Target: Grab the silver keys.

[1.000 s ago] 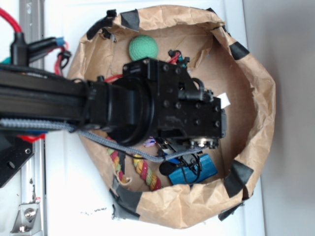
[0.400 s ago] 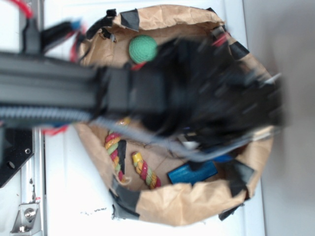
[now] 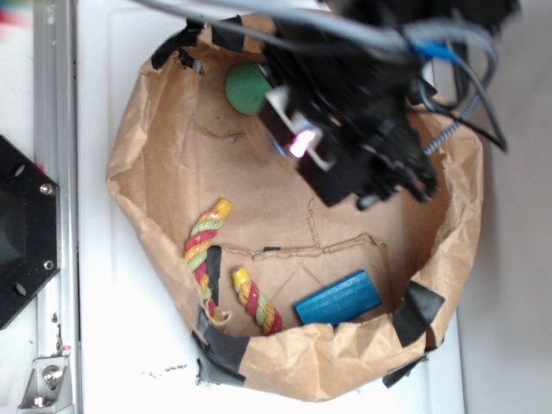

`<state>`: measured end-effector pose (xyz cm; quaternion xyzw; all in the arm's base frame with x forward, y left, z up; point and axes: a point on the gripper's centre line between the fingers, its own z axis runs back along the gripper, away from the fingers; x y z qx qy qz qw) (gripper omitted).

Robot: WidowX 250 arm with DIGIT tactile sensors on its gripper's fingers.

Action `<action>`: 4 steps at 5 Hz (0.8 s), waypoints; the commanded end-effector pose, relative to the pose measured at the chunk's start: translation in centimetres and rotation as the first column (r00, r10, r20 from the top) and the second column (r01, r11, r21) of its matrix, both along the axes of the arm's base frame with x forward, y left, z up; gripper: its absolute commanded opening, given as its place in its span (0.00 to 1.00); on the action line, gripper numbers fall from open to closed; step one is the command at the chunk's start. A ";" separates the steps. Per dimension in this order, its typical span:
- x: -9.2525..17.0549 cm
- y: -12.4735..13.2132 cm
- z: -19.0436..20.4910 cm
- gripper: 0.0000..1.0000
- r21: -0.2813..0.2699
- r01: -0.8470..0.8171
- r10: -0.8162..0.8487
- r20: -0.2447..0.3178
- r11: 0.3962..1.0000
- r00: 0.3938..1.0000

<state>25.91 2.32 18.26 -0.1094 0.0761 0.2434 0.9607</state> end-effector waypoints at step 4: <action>2.2 -1.8 -3.7 0.00 0.095 0.052 -0.075 0.254 0.994 0.964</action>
